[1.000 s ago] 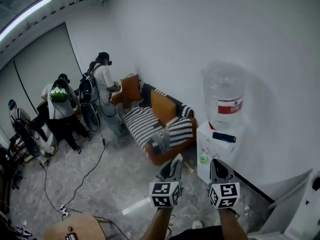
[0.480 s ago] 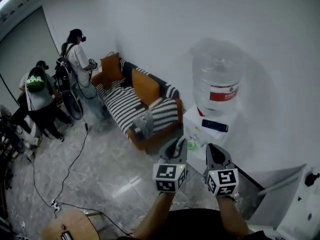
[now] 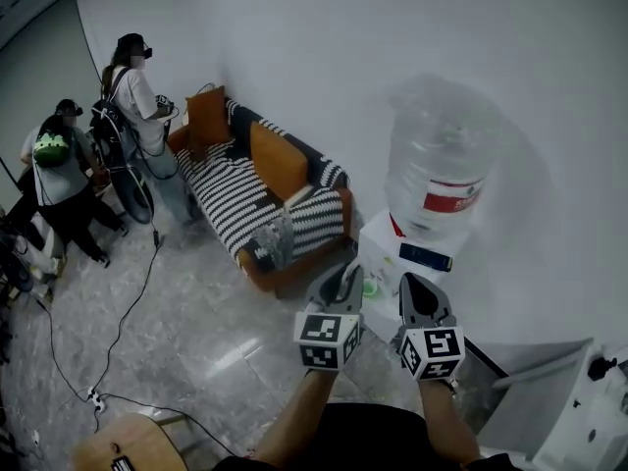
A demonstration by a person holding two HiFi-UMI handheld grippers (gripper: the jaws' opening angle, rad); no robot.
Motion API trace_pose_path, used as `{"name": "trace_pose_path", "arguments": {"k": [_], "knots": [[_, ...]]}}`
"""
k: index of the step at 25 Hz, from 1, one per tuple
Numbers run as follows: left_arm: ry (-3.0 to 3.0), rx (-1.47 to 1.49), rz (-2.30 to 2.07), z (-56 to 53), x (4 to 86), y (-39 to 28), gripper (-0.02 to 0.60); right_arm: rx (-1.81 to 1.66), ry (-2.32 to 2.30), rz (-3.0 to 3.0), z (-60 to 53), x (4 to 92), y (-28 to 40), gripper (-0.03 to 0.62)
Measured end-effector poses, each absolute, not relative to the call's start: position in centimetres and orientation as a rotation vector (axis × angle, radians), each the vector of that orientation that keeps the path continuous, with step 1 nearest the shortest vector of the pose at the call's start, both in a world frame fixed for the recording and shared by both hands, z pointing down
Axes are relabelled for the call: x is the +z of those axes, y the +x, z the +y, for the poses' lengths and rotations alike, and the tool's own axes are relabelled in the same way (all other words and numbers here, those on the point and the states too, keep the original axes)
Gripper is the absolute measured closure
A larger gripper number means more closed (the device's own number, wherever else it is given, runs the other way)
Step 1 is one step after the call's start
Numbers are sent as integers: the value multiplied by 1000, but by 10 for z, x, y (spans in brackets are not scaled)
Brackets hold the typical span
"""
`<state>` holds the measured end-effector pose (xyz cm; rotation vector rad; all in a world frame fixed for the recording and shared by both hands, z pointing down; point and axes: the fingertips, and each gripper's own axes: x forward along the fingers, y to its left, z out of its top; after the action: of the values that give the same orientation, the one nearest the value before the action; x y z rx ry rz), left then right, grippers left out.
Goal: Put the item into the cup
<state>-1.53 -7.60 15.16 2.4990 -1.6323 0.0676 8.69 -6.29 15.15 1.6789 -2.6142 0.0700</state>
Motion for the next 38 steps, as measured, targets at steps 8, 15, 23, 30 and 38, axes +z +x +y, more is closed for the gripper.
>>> {"name": "trace_pose_path", "arguments": {"k": [8, 15, 23, 30, 38], "knots": [[2491, 105, -1581, -109, 167, -33, 512, 146, 1698, -2551, -91, 172, 71, 583], [2471, 157, -1500, -123, 200, -37, 512, 208, 1703, -2465, -98, 202, 65, 583], [2365, 273, -1414, -139, 267, -29, 512, 284, 1644, -2399, -115, 245, 62, 583], [2297, 377, -1389, -170, 334, -20, 512, 394, 1631, -2355, -148, 304, 79, 583], [2279, 497, -1315, -193, 424, -9, 512, 534, 1582, -2302, -161, 391, 91, 583]]}}
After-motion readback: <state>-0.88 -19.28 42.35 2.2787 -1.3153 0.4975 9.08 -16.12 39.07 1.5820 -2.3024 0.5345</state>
